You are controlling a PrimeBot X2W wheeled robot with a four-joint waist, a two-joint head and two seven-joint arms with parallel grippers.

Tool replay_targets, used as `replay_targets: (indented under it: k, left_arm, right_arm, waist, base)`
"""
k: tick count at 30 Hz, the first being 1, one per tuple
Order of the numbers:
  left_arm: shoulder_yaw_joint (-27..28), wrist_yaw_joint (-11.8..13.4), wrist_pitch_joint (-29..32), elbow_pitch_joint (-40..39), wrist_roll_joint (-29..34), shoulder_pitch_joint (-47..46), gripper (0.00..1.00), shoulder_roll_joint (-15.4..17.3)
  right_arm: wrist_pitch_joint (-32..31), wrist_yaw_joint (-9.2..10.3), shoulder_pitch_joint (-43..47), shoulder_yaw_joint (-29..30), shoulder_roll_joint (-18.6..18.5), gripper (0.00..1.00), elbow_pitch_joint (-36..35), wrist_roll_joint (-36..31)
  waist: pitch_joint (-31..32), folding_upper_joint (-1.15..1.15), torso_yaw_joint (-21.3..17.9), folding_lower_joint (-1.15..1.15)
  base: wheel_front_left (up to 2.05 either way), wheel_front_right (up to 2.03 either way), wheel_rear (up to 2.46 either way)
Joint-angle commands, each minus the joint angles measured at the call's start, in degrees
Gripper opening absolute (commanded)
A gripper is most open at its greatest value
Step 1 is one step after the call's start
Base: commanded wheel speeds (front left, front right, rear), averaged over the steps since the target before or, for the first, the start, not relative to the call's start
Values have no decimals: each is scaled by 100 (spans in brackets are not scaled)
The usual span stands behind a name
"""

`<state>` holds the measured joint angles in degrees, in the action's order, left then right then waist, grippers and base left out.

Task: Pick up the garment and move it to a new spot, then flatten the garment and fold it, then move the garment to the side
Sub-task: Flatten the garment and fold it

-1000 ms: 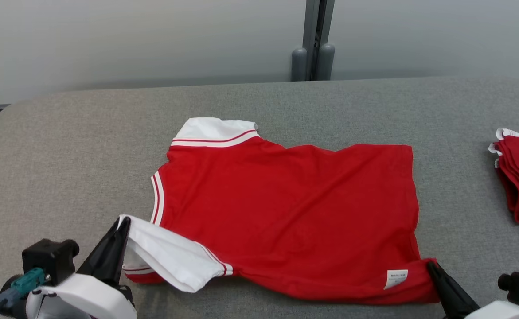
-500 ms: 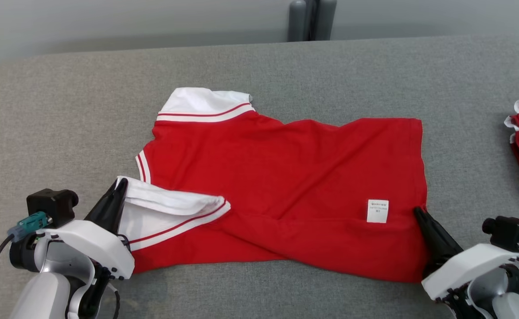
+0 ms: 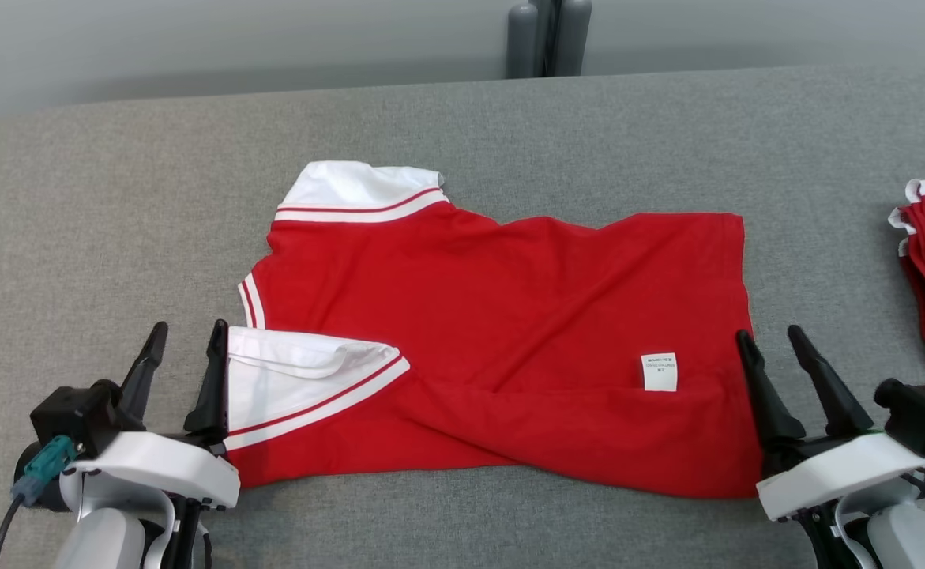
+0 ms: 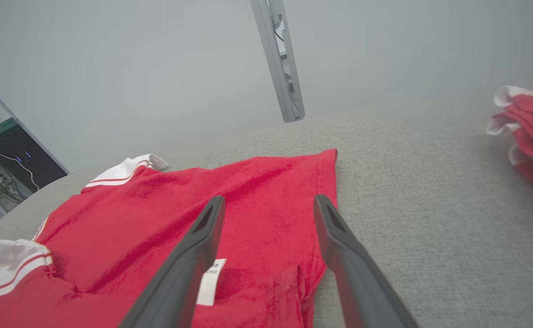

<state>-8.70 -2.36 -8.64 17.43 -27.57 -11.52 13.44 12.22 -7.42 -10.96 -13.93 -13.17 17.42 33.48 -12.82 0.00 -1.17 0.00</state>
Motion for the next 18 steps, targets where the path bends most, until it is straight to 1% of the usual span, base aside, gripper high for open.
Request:
replay_targets:
  k: [1,2,4,5,10,15,18]
  left_arm:
    - [52,117,-281,-38,117,96,100,-30]
    - [75,175,-395,-82,183,149,100,-50]
    - [130,310,-538,-205,325,258,100,-53]
    - [159,357,-579,-286,375,310,100,-70]
    - [263,549,-646,-725,685,763,100,-83]
    - [320,588,-649,-980,863,1285,100,-120]
    - [338,593,-646,-1058,936,1475,100,-164]
  right_arm:
    - [176,-14,128,154,23,100,-130,-228]
    - [226,-13,169,282,29,100,-185,-448]
    - [277,-14,331,484,184,100,-390,-716]
    - [286,-14,425,581,200,100,-496,-935]
    - [300,-13,979,1037,516,100,-999,-1574]
    - [299,-13,1555,1250,703,100,-1340,-1867]
    - [300,-13,1791,1310,793,100,-1433,-1898]
  waist:
    - [95,0,-16,0]
    - [137,0,-21,0]
    - [227,0,-32,0]
    - [273,0,-32,0]
    - [481,0,-71,0]
    - [661,0,-91,0]
    - [734,0,-97,0]
  base:
    - [0,0,0]
    - [0,0,0]
    - [0,0,0]
    - [0,0,0]
    - [0,0,0]
    - [0,0,0]
    - [0,0,0]
